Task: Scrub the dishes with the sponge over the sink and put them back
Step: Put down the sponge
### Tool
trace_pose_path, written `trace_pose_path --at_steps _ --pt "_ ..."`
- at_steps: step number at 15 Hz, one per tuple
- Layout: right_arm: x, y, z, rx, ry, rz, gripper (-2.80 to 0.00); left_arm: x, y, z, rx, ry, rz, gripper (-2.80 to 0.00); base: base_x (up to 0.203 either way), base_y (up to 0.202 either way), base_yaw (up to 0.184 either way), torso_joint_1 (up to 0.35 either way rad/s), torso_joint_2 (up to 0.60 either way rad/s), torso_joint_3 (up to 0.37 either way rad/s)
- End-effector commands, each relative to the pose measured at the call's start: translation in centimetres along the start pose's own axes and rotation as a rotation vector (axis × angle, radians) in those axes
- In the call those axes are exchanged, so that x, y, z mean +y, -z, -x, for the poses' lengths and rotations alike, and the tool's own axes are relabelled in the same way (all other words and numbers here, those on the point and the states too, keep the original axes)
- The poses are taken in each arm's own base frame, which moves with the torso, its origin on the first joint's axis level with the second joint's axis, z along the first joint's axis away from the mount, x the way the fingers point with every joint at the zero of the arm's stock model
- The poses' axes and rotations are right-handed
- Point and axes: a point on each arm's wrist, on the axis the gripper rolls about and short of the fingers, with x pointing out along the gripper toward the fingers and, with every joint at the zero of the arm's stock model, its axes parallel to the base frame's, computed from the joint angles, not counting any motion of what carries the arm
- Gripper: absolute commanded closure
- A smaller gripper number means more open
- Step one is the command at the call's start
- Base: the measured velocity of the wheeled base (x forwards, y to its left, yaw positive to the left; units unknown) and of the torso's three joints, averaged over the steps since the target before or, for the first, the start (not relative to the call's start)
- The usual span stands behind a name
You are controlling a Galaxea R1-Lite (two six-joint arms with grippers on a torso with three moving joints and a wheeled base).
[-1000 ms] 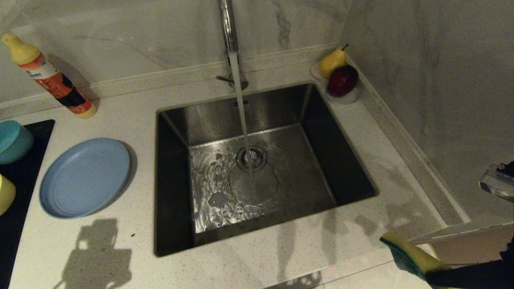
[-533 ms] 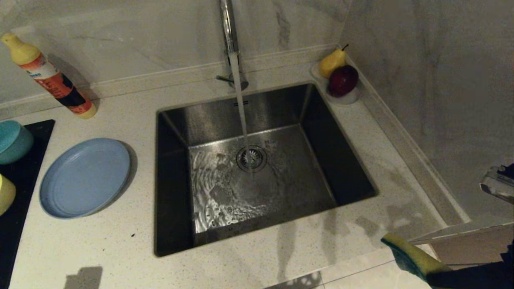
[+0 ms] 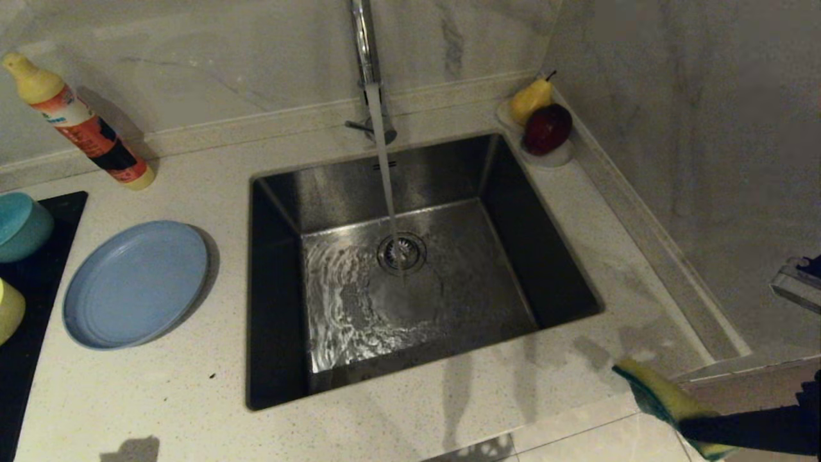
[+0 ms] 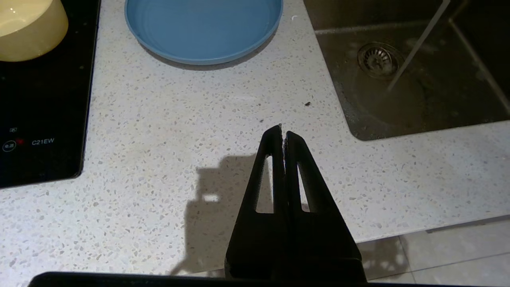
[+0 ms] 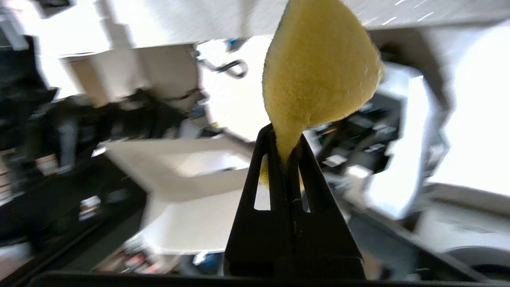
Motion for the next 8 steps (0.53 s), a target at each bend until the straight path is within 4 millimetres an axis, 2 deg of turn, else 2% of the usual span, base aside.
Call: trace_pose_path --at_steps 1,5,8 --pt "0.04 -0.04 0.09 -0.008 0.015 0.042 0.00 0.03 1.01 -0.21 0.037 -0.002 -0.001 0.00 0.000 0.000 0.000 0.000 0.00 0.000" --pt "-0.12 0.10 0.43 -0.061 0.112 0.135 0.00 0.03 1.00 -0.21 0.035 -0.002 0.000 0.00 0.000 0.000 0.000 0.000 0.00 0.000" --pt "-0.93 0.67 -0.46 -0.025 0.180 0.200 0.00 0.03 1.05 -0.22 0.038 -0.003 0.002 0.00 0.000 0.000 0.000 0.000 0.00 0.000"
